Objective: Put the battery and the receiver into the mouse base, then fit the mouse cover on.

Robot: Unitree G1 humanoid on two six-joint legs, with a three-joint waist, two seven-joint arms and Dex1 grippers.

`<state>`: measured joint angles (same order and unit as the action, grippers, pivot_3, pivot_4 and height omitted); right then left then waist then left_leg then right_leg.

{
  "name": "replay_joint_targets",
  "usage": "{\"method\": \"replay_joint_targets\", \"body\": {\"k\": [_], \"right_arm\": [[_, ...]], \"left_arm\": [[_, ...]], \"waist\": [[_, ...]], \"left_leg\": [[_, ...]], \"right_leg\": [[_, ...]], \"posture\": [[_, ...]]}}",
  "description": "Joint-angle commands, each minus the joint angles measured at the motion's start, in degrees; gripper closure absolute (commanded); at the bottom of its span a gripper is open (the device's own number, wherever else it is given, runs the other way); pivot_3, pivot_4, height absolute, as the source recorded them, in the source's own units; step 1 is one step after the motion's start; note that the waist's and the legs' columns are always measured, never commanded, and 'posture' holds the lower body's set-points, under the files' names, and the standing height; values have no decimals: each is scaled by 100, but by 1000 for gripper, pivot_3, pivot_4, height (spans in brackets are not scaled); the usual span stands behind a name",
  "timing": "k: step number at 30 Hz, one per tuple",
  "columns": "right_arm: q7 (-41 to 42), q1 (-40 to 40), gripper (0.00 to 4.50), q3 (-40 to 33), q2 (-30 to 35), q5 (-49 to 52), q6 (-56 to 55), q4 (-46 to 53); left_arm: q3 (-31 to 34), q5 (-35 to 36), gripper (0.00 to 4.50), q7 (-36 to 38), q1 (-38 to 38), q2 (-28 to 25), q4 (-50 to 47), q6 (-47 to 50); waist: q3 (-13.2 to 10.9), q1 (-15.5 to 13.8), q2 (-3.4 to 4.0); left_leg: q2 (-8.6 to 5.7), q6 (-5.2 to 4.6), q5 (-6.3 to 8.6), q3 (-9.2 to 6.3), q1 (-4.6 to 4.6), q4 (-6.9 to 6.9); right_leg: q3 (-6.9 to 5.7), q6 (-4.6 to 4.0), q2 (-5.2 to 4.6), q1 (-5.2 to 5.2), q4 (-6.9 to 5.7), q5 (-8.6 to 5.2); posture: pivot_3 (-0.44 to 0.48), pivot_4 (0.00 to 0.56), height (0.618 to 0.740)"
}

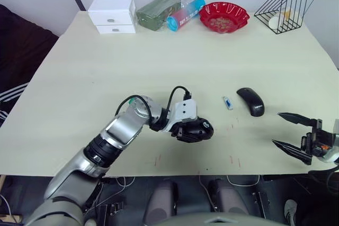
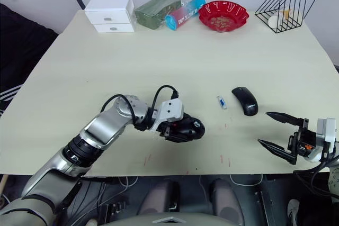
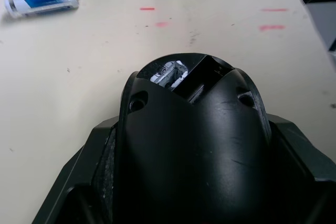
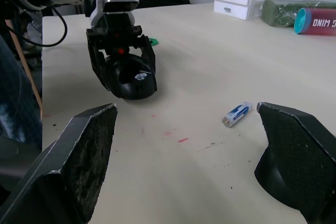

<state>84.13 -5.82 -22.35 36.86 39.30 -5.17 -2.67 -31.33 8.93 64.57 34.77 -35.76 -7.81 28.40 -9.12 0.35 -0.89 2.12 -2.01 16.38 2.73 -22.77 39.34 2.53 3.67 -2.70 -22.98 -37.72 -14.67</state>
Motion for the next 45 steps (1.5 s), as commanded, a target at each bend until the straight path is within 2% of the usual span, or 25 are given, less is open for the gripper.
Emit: {"method": "replay_joint_targets", "body": {"k": [1,9,25,29,32,38,45], "right_arm": [[-51,-34,0,-109,47,94,18,194],[-207,-104,0,-47,133,-19,102,372],[-2128,-239,0,736,144,-536,1469,2156],[-3468,233,0,1350,-144,-1105,2189,2736],[-4375,571,0,1951,-1,-1913,3238,2875],[-5211,1081,0,2324,-518,-2016,4105,2989],[-6053,1288,0,2275,-1141,-2109,4708,2917]], "left_arm": [[-143,-338,1543,10,-15,138,186,-406],[-152,-587,1543,68,-87,341,491,-444],[-37,-628,1543,147,-281,423,662,-575],[-36,-680,1543,161,-289,439,683,-599],[-30,-706,1543,169,-329,420,657,-607],[23,-742,1543,133,-383,413,612,-578],[68,-760,1543,125,-408,398,566,-553]], "waist": [[0,-3,0],[2,-45,3],[7,-107,7],[9,-95,8],[11,-105,7],[13,-105,4],[13,-98,4]], "left_leg": [[0,0,0,1,0,0],[0,0,0,0,2,3],[0,0,0,-1,5,8],[0,0,0,-1,6,8],[0,0,-1,-1,5,9],[1,0,-1,-3,0,8],[2,0,-1,-3,0,8]], "right_leg": [[0,0,0,0,0,0],[0,0,0,1,-5,0],[0,0,0,1,-12,0],[1,0,0,1,-14,0],[0,-1,1,0,-14,0],[-5,-3,3,-3,-12,-2],[-2,-2,3,-3,-13,-1]], "posture": [[0,150,740],[0,150,740],[0,150,740],[0,150,740],[0,150,740],[0,150,740],[0,150,740]]}}
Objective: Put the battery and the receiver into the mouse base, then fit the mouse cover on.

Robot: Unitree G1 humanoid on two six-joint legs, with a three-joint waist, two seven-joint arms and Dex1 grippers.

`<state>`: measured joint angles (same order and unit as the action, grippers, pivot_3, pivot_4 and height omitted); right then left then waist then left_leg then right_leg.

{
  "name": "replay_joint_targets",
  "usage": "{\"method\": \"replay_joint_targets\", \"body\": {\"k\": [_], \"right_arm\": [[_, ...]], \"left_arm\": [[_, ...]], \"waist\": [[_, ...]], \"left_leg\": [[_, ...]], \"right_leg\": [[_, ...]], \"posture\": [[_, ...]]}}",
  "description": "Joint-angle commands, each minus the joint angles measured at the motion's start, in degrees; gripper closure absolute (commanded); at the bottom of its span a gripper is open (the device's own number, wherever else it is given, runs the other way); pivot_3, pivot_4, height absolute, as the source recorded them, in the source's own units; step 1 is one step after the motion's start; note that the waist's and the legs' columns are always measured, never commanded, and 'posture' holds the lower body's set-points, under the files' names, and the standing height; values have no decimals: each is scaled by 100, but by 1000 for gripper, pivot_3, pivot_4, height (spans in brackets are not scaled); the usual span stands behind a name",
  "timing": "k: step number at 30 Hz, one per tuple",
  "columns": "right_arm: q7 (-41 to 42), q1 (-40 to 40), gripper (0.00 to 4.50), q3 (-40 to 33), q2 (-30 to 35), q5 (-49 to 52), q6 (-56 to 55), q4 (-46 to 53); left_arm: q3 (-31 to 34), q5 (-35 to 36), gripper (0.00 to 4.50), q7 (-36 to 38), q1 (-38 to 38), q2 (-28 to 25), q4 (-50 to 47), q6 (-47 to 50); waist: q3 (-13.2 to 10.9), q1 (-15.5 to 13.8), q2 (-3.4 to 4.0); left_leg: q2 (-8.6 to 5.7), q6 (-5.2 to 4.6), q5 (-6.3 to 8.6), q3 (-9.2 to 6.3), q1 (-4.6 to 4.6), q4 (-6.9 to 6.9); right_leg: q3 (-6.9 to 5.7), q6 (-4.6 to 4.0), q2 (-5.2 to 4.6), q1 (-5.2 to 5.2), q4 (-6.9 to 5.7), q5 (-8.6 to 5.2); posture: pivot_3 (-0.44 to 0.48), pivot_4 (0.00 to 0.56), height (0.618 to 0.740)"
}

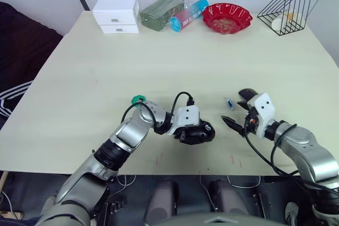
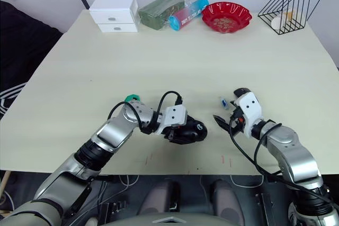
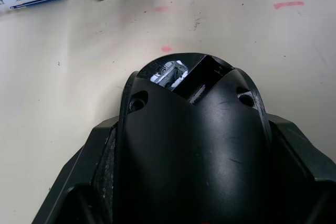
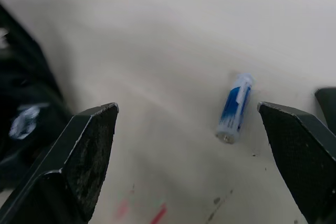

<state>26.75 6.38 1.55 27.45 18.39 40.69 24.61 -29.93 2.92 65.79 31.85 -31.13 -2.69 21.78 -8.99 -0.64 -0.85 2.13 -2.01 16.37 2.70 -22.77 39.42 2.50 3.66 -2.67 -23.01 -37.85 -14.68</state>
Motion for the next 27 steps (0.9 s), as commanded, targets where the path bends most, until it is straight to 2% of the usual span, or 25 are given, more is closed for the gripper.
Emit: {"method": "replay_joint_targets", "body": {"k": [1,4,18,22,24,25,26,27], "right_arm": [[-502,52,0,-55,-306,-129,129,175],[-763,28,0,3,-621,-154,207,142],[-1185,83,0,88,-996,-475,243,-160],[-1191,103,1119,87,-1020,-518,179,-179],[-1184,108,2154,123,-984,-562,164,-177],[-1181,109,2154,139,-970,-583,156,-175],[-1178,108,2788,144,-971,-589,152,-172],[-1173,109,3116,157,-967,-611,134,-168]], "left_arm": [[-56,-147,1543,-15,-132,-60,37,143],[-76,-174,1543,-10,-167,-76,-8,128],[-66,-198,1543,16,-165,-66,-3,120],[-68,-196,1543,18,-182,-64,-8,117],[-71,-200,1543,20,-185,-64,-7,108],[-70,-201,1543,23,-184,-65,-5,104],[-68,-201,1543,21,-184,-61,0,102],[-69,-205,1543,18,-182,-56,16,89]], "waist": [[0,5,0],[1,6,1],[2,21,0],[3,44,-1],[3,50,-1],[3,53,-1],[3,55,-1],[3,57,-1]], "left_leg": [[0,0,0,0,0,0],[1,0,0,-1,0,-1],[1,0,0,-1,1,-1],[1,0,0,1,1,-1],[1,0,0,-1,1,-1],[1,0,0,-1,1,-1],[1,0,0,-2,1,-1],[1,0,0,-1,1,-1]], "right_leg": [[0,0,0,0,0,0],[-1,-1,1,-1,-1,0],[0,0,2,-1,-2,0],[1,0,1,-1,-1,0],[0,0,1,-1,-1,0],[-1,0,2,-1,-1,0],[-1,0,1,-1,-1,0],[-1,0,1,-1,-1,0]], "posture": [[0,150,740],[0,150,740],[0,150,740],[0,150,740],[0,150,740],[0,150,740],[0,150,740],[0,150,740]]}}
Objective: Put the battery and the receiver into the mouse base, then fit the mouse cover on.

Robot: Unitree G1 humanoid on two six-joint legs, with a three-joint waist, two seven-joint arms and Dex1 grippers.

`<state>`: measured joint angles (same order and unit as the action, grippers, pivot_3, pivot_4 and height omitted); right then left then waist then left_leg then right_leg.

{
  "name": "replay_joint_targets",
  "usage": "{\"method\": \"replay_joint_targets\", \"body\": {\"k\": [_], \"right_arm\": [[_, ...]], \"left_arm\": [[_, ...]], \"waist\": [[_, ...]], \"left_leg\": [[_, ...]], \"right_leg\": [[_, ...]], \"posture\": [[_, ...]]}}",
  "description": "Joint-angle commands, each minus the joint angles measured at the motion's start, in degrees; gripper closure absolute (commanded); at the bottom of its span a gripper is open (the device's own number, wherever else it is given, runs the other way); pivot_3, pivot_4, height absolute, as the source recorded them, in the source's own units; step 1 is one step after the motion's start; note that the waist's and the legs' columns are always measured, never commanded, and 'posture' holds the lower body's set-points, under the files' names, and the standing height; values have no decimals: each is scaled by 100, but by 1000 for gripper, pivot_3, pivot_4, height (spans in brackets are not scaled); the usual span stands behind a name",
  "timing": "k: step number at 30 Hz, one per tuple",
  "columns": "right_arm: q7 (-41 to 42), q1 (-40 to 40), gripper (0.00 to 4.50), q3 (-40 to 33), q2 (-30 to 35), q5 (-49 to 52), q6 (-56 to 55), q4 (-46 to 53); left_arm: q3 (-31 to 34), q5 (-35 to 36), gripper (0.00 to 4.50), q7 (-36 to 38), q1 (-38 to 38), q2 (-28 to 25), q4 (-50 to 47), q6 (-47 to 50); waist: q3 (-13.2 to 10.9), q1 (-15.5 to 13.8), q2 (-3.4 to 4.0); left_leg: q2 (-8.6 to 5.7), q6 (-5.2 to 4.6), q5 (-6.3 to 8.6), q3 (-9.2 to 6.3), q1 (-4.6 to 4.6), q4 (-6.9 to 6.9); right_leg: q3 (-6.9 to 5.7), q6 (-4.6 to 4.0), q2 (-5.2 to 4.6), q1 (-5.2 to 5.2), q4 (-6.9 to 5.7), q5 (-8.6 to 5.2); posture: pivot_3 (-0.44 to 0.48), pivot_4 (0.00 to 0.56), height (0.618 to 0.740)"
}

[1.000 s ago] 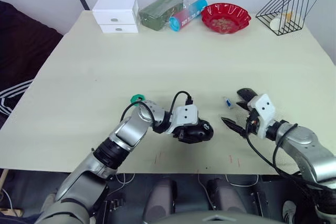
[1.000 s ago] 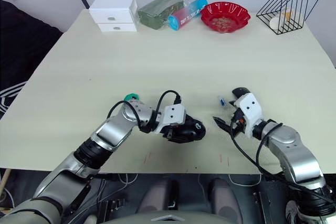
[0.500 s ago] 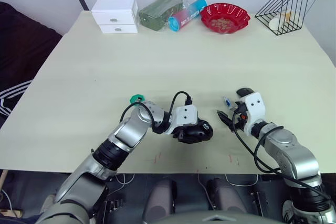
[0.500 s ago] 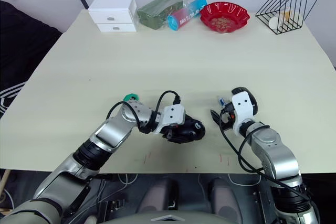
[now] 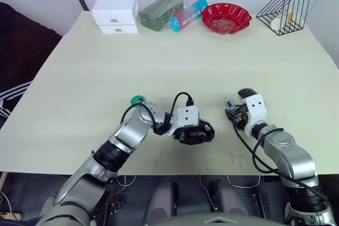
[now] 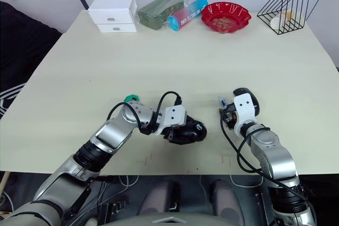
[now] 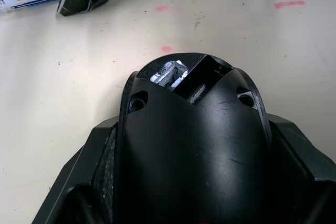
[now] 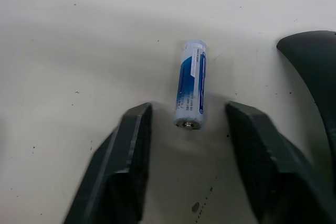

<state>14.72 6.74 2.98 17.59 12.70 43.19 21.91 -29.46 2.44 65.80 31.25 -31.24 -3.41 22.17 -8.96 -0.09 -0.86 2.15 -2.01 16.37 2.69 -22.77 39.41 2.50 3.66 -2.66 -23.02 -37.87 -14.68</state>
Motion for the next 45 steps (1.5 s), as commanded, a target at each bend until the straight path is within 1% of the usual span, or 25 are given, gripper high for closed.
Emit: {"method": "replay_joint_targets", "body": {"k": [1,2,3,4,9,13,17,21,23,25,30,33,34,39,42,45], "right_arm": [[39,73,3521,26,21,-62,-141,106],[46,71,3916,36,21,-79,-160,112],[21,63,4403,26,-1,-99,-181,119],[3,55,4457,15,-20,-111,-194,123],[182,34,4457,-15,114,-93,-286,290],[628,-6,4457,-91,490,132,-87,682],[1246,-130,4457,-183,1016,719,469,1269],[1554,-151,4457,-409,1342,1303,1069,1656],[1865,-129,4457,-502,1706,1712,1476,1961],[2008,-69,4457,-590,1914,2082,1833,2142],[2098,179,4457,-618,2316,2667,2554,2386],[1998,350,4457,-623,2402,2943,2922,2440],[1983,521,4457,-561,2441,3106,3209,2471],[1586,1241,4457,-339,2358,3266,4186,2361],[1531,1442,4457,-254,2372,3323,4494,2356],[1323,1649,4457,-204,2151,3405,4859,2276]], "left_arm": [[-118,-160,1543,14,-125,-41,99,33],[-118,-162,1543,14,-129,-41,105,20],[-123,-163,1543,18,-137,-45,98,21],[-126,-163,1543,21,-143,-47,91,24],[-135,-136,1543,57,-175,-51,31,62],[-134,-124,1543,72,-160,-40,31,118],[-137,-116,1543,74,-130,0,54,144],[-152,-141,1543,69,-103,31,100,106],[-160,-149,1543,51,-108,53,106,116],[-162,-155,1543,38,-107,71,121,121],[-149,-172,1543,22,-97,88,158,122],[-138,-187,1543,10,-93,108,167,124],[-137,-191,1543,8,-93,113,163,128],[-152,-212,1543,-13,-99,146,140,145],[-159,-213,1543,-12,-120,151,110,157],[-158,-238,1543,-48,-123,169,127,156]], "waist": [[0,3,0],[0,5,0],[0,5,0],[0,6,0],[0,14,0],[0,18,0],[0,17,0],[0,17,-2],[1,14,-1],[2,9,-5],[4,-1,-8],[5,-14,-9],[5,-23,-9],[5,-50,-9],[5,-72,-9],[5,-65,-9]], "left_leg": [[0,0,0,0,0,0],[0,0,0,0,0,0],[0,0,0,0,0,0],[0,0,0,0,0,0],[0,0,0,0,0,0],[0,0,0,0,-1,0],[0,0,0,-4,-2,0],[-1,-1,0,-3,-2,0],[-1,0,0,-4,-2,1],[-1,-1,0,-6,-2,1],[-1,-1,0,-10,-2,1],[-1,-1,0,-9,-3,1],[-1,-1,0,-9,-3,1],[-1,-1,0,-10,-4,1],[-1,-1,0,-11,-7,1],[-1,-2,1,-14,-13,1]], "right_leg": [[1,0,0,0,0,0],[0,0,0,0,0,0],[0,0,0,0,0,0],[0,0,0,0,0,0],[0,0,0,0,0,0],[0,0,0,0,1,0],[-2,0,0,0,2,0],[-1,0,-1,1,2,0],[-1,1,-1,1,1,0],[-2,1,-2,1,2,0],[-5,0,-2,2,2,0],[-4,0,-3,3,5,0],[-4,0,-3,3,5,0],[-4,0,-3,2,4,0],[-6,0,-3,2,6,0],[-11,0,-4,1,13,0]], "posture": [[0,150,740],[0,150,740],[0,150,740],[0,150,740],[0,150,740],[0,150,740],[0,150,740],[0,150,740],[0,150,740],[0,150,740],[0,150,740],[0,150,740],[0,150,740],[0,150,740],[0,150,740],[0,150,740]]}}
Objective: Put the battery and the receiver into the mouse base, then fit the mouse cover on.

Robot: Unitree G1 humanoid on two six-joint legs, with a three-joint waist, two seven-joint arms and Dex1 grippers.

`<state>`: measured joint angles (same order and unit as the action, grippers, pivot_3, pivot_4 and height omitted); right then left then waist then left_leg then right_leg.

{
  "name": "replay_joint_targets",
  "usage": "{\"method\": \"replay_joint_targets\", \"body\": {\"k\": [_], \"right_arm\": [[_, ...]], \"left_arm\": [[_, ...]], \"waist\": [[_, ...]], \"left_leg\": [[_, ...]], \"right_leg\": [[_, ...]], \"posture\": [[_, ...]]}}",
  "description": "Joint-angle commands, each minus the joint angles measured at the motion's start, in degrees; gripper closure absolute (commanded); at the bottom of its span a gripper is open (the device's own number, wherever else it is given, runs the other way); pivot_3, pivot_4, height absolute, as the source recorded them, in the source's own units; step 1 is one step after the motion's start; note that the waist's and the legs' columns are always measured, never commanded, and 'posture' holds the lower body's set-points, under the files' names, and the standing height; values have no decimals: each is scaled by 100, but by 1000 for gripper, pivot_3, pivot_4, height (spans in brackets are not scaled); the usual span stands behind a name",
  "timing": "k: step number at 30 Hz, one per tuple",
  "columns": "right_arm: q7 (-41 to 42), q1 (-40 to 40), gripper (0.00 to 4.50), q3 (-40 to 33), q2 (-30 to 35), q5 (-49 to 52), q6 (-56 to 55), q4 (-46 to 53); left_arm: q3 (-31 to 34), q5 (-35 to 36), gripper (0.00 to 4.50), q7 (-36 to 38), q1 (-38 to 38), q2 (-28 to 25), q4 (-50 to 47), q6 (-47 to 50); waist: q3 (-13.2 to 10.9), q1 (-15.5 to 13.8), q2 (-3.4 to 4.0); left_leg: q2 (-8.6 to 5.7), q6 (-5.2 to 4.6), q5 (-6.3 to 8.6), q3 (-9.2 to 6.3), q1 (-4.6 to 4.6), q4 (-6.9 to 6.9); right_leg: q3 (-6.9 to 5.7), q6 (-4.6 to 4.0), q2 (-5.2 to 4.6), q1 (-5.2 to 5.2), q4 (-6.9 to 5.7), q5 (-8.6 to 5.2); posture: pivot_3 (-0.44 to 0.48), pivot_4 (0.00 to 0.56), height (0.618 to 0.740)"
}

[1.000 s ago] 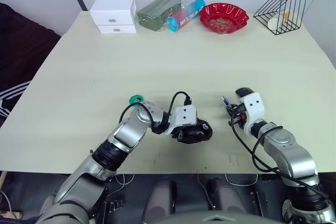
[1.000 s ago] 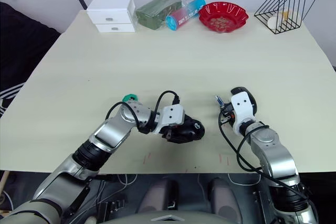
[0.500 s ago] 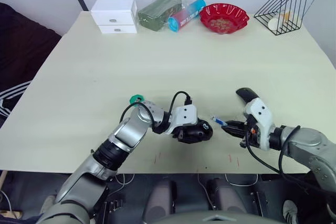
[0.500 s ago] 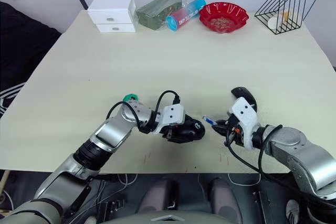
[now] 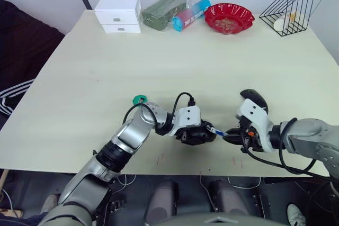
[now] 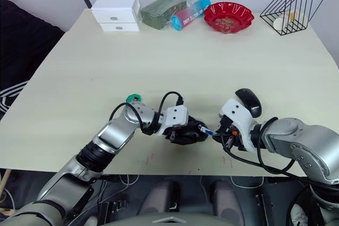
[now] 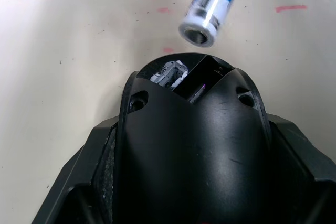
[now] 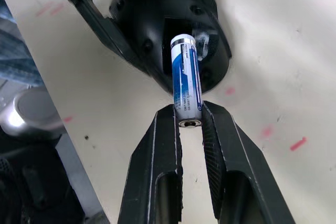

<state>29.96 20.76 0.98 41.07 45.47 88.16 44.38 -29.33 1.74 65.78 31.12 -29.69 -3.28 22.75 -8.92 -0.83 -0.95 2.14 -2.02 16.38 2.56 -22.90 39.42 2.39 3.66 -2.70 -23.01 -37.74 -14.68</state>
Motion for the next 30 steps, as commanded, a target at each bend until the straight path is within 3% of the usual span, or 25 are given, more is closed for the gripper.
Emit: {"method": "replay_joint_targets", "body": {"k": [1,30], "right_arm": [[-251,274,4457,50,-232,155,418,2],[-2500,831,4457,670,-824,1407,434,-1017]], "left_arm": [[-176,-168,1543,-51,-116,23,109,109],[-186,-209,1543,-114,-187,101,48,268]], "waist": [[0,14,0],[13,8,-8]], "left_leg": [[0,0,0,0,1,0],[0,0,0,0,3,0]], "right_leg": [[1,0,0,0,-1,0],[0,0,-4,1,-4,1]], "posture": [[0,150,740],[0,150,740]]}}
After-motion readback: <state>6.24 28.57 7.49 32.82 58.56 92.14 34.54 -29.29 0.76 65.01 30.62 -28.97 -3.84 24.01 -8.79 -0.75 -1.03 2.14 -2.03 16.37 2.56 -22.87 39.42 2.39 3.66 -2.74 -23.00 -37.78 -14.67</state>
